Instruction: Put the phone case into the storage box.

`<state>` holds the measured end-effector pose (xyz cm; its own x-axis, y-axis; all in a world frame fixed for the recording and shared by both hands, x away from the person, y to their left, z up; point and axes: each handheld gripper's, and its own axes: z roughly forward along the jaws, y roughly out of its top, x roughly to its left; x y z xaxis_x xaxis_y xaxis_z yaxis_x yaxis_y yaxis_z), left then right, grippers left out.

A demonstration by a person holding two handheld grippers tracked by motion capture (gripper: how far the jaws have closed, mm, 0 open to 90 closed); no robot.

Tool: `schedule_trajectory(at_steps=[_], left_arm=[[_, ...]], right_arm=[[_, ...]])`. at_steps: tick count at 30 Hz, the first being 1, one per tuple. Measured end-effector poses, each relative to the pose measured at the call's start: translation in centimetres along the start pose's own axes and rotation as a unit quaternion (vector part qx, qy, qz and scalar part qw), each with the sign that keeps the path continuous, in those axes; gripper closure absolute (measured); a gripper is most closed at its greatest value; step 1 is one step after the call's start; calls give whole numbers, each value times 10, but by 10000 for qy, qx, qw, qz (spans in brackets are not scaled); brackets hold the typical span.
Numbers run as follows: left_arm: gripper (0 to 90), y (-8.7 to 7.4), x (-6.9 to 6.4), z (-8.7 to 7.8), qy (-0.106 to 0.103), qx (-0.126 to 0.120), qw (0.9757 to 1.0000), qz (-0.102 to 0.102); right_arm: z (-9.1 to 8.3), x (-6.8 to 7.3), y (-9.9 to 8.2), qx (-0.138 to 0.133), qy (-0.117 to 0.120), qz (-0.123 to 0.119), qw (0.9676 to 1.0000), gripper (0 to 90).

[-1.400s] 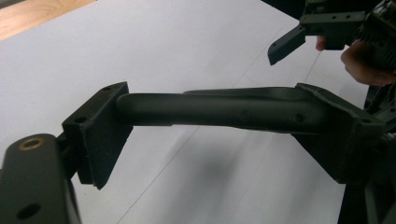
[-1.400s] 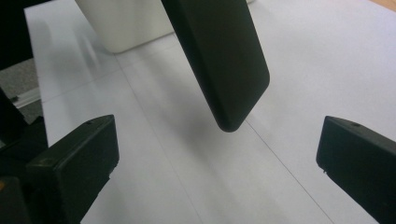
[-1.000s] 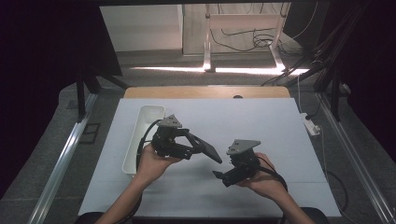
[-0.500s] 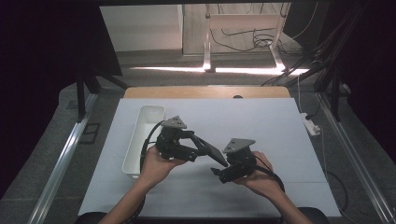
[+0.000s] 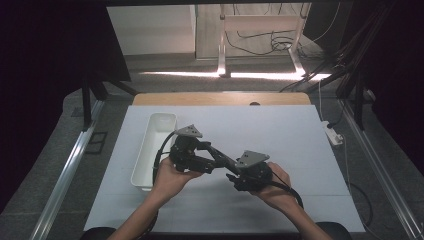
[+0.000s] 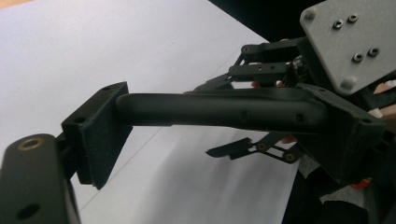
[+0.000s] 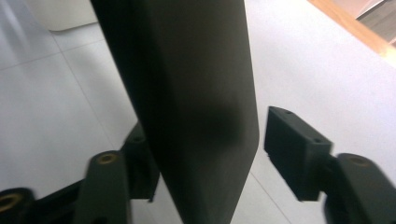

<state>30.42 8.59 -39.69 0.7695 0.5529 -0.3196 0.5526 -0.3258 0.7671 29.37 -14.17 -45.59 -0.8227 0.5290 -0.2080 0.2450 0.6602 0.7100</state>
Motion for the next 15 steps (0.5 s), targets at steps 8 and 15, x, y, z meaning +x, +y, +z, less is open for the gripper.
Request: schedule_trajectory(at_steps=[8,15], left_arm=[[144,1,0,-1,35,-14,10000,-65],[136,1,4,-3,56,-124,9994,-317]], right_arm=[[0,2,0,34,-103,-149,9998,613],[-2,8,2,-39,-211,-461,9987,787]])
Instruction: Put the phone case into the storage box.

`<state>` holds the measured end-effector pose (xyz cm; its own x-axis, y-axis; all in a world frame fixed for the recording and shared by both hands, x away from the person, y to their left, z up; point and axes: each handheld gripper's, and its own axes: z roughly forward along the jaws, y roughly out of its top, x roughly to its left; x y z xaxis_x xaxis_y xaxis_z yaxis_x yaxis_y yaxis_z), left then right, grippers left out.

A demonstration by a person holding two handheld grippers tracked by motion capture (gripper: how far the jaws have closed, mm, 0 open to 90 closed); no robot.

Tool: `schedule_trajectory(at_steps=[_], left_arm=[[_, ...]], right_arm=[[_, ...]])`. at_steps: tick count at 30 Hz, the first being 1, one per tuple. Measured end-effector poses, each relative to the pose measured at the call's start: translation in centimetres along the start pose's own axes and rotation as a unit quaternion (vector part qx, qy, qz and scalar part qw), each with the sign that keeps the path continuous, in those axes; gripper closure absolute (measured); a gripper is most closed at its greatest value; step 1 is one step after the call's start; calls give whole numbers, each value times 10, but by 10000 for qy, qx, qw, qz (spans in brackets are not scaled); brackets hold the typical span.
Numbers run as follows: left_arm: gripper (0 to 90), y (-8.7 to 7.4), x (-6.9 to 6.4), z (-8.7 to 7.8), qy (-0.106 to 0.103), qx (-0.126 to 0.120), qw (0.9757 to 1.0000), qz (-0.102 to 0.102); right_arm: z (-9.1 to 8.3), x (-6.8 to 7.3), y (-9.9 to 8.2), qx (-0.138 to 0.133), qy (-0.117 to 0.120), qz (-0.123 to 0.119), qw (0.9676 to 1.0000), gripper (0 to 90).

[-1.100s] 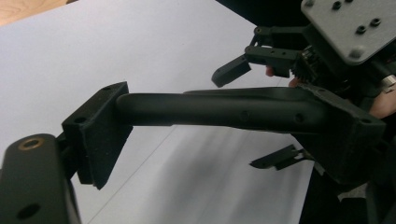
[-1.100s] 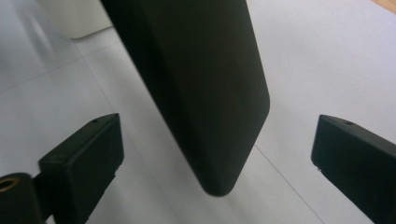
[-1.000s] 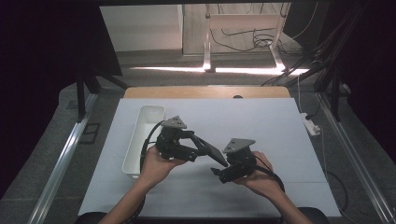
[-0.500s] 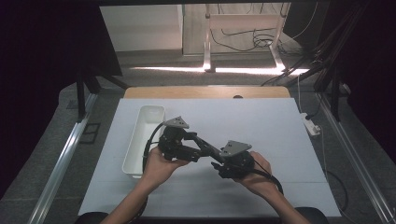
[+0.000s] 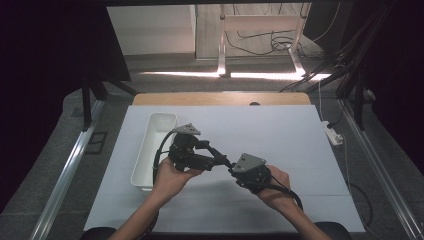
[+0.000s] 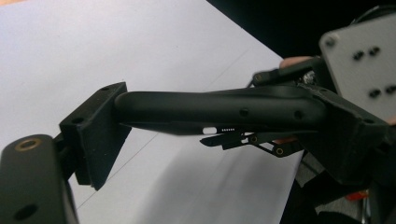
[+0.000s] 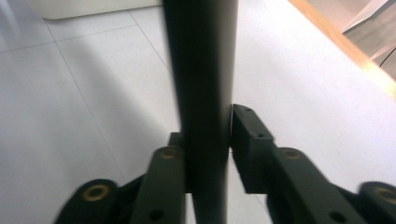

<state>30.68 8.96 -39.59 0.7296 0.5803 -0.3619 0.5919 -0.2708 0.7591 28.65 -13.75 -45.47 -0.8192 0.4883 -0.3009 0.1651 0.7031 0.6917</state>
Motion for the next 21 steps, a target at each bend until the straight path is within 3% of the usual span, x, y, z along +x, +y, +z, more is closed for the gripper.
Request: schedule_trajectory(at_steps=[6,12,17,21], left_arm=[[130,-1,3,1,-50,-8,9998,-174],[111,-1,7,0,-134,-118,9995,-247],[80,-2,5,0,79,-130,9999,-21],[51,-3,7,-3,194,-157,9995,190]], right_arm=[[0,4,1,43,-202,-245,9995,842],[-3,5,2,-55,-386,-303,9988,855],[-5,2,3,5,-361,-194,9992,858],[-5,-5,-1,48,-77,52,9999,857]])
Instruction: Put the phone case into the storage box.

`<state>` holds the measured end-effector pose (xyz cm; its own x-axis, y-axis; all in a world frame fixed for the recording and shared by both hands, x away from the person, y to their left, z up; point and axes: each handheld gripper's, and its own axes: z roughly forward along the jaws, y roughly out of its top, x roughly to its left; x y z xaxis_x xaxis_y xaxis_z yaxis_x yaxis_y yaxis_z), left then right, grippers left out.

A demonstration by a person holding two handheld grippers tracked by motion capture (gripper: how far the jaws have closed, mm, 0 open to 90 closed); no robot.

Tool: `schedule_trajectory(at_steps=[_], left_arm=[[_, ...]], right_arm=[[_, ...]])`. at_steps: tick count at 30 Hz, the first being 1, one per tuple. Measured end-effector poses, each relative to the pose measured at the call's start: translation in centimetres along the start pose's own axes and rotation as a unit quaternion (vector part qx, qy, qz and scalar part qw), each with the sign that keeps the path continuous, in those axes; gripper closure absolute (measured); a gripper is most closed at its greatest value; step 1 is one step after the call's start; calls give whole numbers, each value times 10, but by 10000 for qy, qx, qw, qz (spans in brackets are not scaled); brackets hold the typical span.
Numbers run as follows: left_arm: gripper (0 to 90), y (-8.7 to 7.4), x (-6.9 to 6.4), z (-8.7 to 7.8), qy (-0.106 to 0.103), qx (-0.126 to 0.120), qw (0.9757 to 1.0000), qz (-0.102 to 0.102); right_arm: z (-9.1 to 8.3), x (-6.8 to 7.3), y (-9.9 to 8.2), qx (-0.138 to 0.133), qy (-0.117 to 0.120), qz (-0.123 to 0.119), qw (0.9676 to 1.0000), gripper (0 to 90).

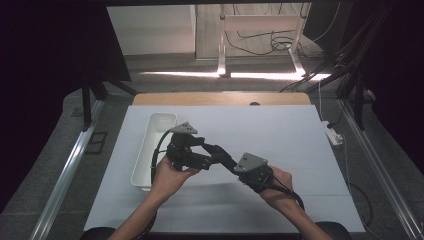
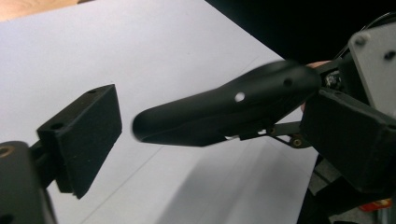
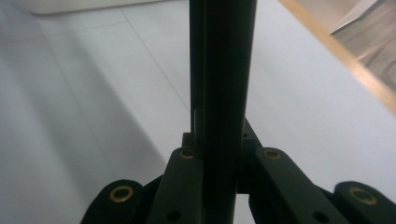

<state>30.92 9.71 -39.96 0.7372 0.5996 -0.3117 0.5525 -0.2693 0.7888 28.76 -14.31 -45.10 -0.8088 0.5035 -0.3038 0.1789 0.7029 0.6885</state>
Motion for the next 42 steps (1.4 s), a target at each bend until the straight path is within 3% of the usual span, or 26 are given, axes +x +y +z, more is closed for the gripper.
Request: schedule_trajectory(at_steps=[5,7,12,18,21,25,34,42], left_arm=[[31,-2,3,-3,102,-20,9998,184],[28,-4,4,-6,131,-14,9994,307],[10,-7,4,-10,160,48,9980,602],[0,-10,6,-14,127,8,9973,729],[0,-12,8,-16,140,-5,9963,842],[0,-17,10,-19,180,2,9951,974],[0,-21,18,-22,-16,-70,9966,823],[0,-20,15,-22,-132,-111,9964,827]], right_arm=[[-4,-9,-4,-81,395,363,9985,856],[-5,-11,-5,-82,430,408,9982,856],[-11,-22,-10,-253,867,813,9926,856],[-15,-29,-14,-393,1150,977,9878,856],[-16,-31,-16,-520,1399,1067,9830,856],[-17,-29,-16,-558,1492,990,9823,856],[-16,-24,-17,-546,1687,1003,9790,855],[-15,-22,-17,-612,1884,1055,9745,855]])
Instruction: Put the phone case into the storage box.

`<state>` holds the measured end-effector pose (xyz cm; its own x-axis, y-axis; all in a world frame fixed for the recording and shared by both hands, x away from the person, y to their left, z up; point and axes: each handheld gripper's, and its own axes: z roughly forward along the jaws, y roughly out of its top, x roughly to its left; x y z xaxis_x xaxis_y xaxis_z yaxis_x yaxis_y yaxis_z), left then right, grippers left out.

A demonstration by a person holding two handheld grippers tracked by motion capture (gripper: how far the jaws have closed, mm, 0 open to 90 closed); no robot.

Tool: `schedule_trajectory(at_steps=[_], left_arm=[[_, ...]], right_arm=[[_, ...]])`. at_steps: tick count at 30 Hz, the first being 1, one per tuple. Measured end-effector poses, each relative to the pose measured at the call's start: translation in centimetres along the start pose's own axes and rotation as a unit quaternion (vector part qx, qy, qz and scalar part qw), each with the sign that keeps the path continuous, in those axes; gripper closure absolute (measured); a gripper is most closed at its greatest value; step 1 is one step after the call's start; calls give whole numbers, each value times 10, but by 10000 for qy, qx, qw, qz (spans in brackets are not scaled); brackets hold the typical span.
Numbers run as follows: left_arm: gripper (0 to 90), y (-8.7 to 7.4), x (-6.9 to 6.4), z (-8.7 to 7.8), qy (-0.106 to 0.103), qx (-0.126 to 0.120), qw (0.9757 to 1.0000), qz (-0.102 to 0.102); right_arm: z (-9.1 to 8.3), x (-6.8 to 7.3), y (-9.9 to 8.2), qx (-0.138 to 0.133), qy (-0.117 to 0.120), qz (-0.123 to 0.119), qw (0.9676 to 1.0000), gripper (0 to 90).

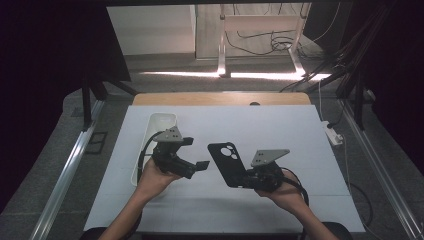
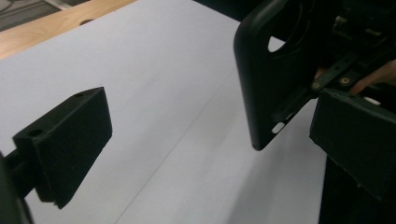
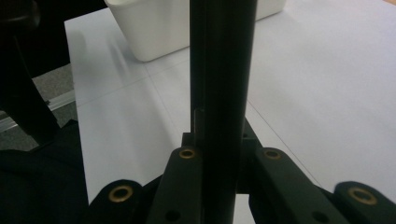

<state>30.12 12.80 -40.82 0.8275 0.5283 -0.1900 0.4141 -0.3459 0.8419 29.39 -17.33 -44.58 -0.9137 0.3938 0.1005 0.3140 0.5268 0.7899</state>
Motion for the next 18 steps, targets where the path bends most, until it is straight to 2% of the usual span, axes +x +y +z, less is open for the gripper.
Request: schedule_trajectory(at_steps=[4,10,15,18], left_arm=[[49,1,-3,0,0,22,10000,62],[312,2,-4,0,-278,-32,9996,3],[483,3,-3,-1,-375,-56,9992,-112],[525,4,-3,-2,-492,-80,9986,-145]], right_arm=[[0,1,0,-22,46,7,10000,855],[1,3,1,-80,94,10,9999,856],[2,5,2,-78,106,-2,9999,855],[2,6,2,-87,121,-15,9999,856]])
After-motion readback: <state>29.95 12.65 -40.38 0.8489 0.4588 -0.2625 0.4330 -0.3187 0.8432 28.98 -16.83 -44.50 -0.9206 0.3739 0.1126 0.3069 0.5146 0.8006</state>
